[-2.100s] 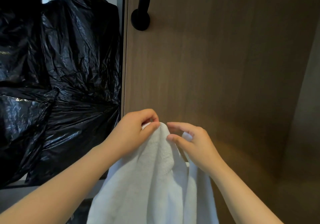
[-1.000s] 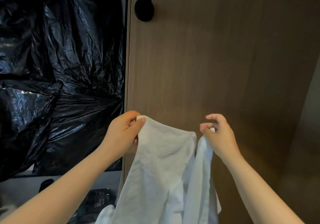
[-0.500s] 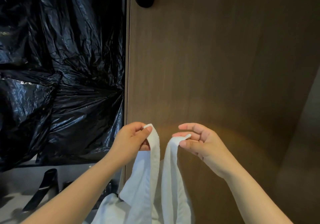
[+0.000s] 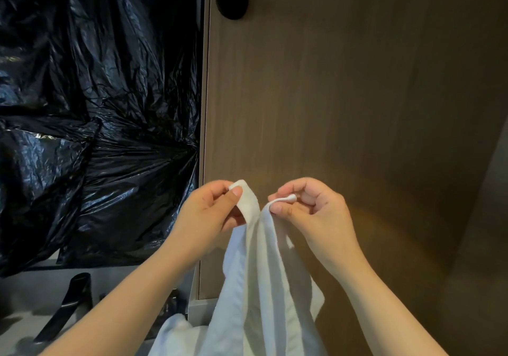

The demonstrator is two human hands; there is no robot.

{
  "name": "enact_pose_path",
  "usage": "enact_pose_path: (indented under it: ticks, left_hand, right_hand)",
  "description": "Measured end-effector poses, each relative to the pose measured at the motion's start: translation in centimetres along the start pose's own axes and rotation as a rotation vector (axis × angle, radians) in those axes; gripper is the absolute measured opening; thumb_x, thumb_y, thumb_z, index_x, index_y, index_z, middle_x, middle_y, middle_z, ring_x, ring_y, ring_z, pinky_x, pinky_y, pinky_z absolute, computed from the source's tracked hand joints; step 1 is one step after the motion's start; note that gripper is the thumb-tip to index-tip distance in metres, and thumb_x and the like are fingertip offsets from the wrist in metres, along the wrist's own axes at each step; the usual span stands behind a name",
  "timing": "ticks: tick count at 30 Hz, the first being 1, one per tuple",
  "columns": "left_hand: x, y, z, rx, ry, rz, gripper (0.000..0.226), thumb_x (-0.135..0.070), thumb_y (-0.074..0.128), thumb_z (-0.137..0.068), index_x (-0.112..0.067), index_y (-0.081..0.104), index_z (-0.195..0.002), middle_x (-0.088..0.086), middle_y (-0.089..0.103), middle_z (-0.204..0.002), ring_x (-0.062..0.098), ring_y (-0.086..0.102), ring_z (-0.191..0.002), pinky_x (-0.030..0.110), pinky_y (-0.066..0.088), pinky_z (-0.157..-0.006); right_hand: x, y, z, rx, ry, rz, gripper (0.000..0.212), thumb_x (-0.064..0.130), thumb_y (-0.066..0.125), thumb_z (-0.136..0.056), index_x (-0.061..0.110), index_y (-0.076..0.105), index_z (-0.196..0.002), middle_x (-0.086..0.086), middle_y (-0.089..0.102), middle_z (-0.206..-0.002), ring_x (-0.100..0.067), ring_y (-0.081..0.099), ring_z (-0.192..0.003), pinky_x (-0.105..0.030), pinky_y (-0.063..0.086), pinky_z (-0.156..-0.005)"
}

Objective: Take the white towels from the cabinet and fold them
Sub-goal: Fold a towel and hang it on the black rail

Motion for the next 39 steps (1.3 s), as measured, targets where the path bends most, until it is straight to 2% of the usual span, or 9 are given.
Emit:
enact_pose_path:
  ticks: [3,8,14,19,22,25,30,35,39]
  left_hand:
    - [1.2,0.6,1.0,0.032,-0.044,-0.027,0.02,-0.018,0.053,-0.097,-0.006,0.069,-0.096,0.02,0.066,-0.075,0.013,0.057,-0.058,0.017,0.048,-0.053]
    - [4.0,1.7,2.2,0.073,-0.151,0.07,0.022,-0.017,0.055,-0.097,-0.001,0.069,-0.095,0.033,0.063,-0.083,0.027,0.052,-0.072,0.044,0.046,-0.074]
    - [4.6,2.4,2.5,0.133,-0.186,0.138,0.024,-0.022,0.055,-0.096,-0.005,0.072,-0.093,0.04,0.057,-0.087,0.031,0.047,-0.08,0.043,0.047,-0.076]
    - [4.5,2.1,2.4,0.162,-0.168,0.038,0.027,-0.028,0.057,-0.095,-0.007,0.073,-0.091,0.044,0.055,-0.087,0.028,0.052,-0.077,0.05,0.053,-0.086]
    - [4.7,1.0,1.9,0.094,-0.146,-0.073,0.027,-0.029,0.06,-0.093,-0.011,0.075,-0.08,0.018,0.062,-0.063,0.014,0.054,-0.057,0.031,0.054,-0.058]
    - [4.4,0.3,1.5,0.046,-0.145,-0.062,0.024,-0.024,0.063,-0.092,-0.011,0.077,-0.076,-0.004,0.062,-0.053,0.003,0.052,-0.044,0.012,0.043,-0.049]
    - [3.3,0.9,1.4,0.088,-0.121,-0.002,0.023,-0.021,0.057,-0.096,-0.013,0.078,-0.092,0.015,0.069,-0.072,0.011,0.065,-0.061,0.014,0.052,-0.061]
    - [2.0,2.0,2.2,0.207,-0.067,0.055,0.026,-0.019,0.051,-0.099,-0.015,0.076,-0.097,0.01,0.076,-0.088,0.016,0.072,-0.08,0.017,0.055,-0.067]
    - [1.4,2.1,2.4,0.229,-0.018,-0.002,0.027,-0.018,0.05,-0.099,-0.016,0.076,-0.095,0.004,0.074,-0.077,0.01,0.067,-0.068,0.016,0.053,-0.064]
  right_hand:
    - [-1.8,1.1,1.0,0.075,0.097,-0.074,0.013,0.006,0.071,-0.085,0.018,0.069,-0.092,0.001,0.076,-0.084,-0.011,0.071,-0.077,-0.02,0.056,-0.07]
    - [-5.1,1.7,2.9,0.042,0.227,-0.151,0.014,0.0,0.069,-0.085,0.014,0.071,-0.083,-0.009,0.073,-0.07,-0.017,0.064,-0.055,-0.029,0.056,-0.061]
    - [-7.8,2.1,3.6,0.077,0.369,-0.163,0.012,0.019,0.073,-0.086,0.009,0.071,-0.08,-0.008,0.068,-0.063,-0.018,0.061,-0.051,-0.022,0.05,-0.052]
    - [-7.2,1.4,3.4,0.082,0.263,-0.001,0.027,0.031,0.067,-0.09,0.015,0.066,-0.068,0.003,0.058,-0.061,-0.009,0.052,-0.057,-0.019,0.041,-0.055]
    - [-6.2,0.5,3.0,0.056,0.194,0.188,0.027,0.042,0.059,-0.092,0.027,0.061,-0.07,0.015,0.054,-0.066,-0.003,0.052,-0.064,-0.013,0.04,-0.056]
    - [-4.3,-0.2,2.4,0.071,0.115,0.338,0.02,0.04,0.053,-0.096,0.031,0.061,-0.079,0.017,0.056,-0.077,-0.002,0.057,-0.077,-0.01,0.043,-0.062]
    - [-0.7,0.7,1.8,0.168,0.008,0.326,0.013,0.039,0.064,-0.09,0.033,0.062,-0.078,0.019,0.061,-0.073,0.001,0.059,-0.069,-0.007,0.042,-0.056]
    - [0.1,1.7,1.4,0.164,-0.015,0.35,0.015,0.04,0.069,-0.086,0.031,0.065,-0.075,0.019,0.06,-0.07,-0.002,0.057,-0.066,-0.01,0.041,-0.054]
    - [0.0,2.1,1.4,0.173,-0.005,0.348,0.015,0.039,0.07,-0.086,0.031,0.064,-0.074,0.019,0.061,-0.073,-0.003,0.059,-0.069,-0.009,0.041,-0.054]
Point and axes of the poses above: each hand's wrist, its own z-axis away from the middle knuckle, its own y-axis out of the palm, x = y × z, the point moved 9 cm from there along -z, towards the middle knuckle
